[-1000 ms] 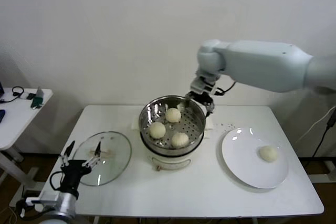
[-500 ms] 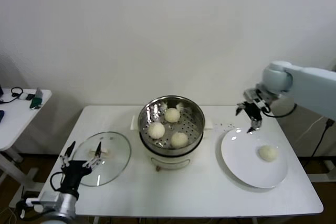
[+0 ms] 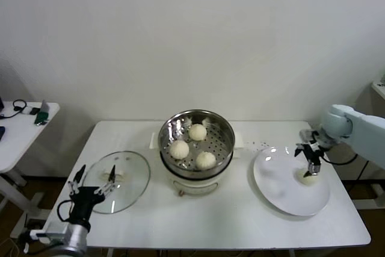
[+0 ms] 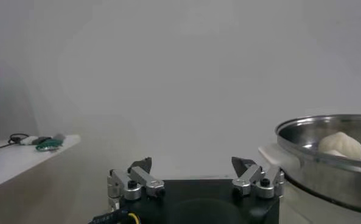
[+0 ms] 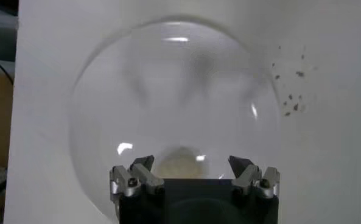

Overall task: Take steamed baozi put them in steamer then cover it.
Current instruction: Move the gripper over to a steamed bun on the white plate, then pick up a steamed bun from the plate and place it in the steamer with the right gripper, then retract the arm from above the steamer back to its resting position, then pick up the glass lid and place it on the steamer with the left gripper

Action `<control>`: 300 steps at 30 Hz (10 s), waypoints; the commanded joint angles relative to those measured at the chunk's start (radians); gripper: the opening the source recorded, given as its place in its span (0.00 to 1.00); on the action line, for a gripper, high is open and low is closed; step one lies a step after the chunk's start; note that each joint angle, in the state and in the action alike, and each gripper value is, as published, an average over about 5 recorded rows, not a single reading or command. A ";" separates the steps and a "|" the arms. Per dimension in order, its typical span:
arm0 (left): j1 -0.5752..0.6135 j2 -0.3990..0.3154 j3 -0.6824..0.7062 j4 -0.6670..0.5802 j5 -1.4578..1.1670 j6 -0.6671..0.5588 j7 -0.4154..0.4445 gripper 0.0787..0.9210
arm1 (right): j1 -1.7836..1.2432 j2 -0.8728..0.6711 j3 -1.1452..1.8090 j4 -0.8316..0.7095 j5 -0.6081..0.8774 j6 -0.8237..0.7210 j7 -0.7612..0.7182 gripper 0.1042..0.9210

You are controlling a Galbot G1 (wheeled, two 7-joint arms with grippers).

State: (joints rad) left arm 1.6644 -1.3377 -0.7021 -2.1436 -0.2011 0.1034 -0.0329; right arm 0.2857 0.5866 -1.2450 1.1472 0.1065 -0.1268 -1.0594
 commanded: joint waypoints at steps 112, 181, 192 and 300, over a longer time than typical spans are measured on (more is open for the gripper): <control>0.030 0.051 -0.002 -0.044 -0.084 -0.035 0.026 0.88 | 0.452 0.758 -0.650 -0.071 0.906 -0.222 0.242 0.73; 0.056 0.021 0.016 -0.030 1.291 0.004 0.035 0.88 | -1.619 0.330 1.927 0.682 0.361 0.016 0.927 0.88; 0.026 0.052 0.095 0.117 1.466 0.052 -0.013 0.88 | -1.749 0.516 2.002 0.686 0.280 0.075 0.918 0.88; -0.274 0.475 0.225 -0.068 1.199 0.398 -0.057 0.08 | -1.576 0.513 1.895 0.543 0.142 0.109 0.871 0.88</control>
State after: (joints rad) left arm 1.4030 -1.0455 -0.5456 -1.9542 1.1136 0.3192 -0.1114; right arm -1.3409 1.1170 0.6787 1.7157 0.2517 -0.0166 -0.1887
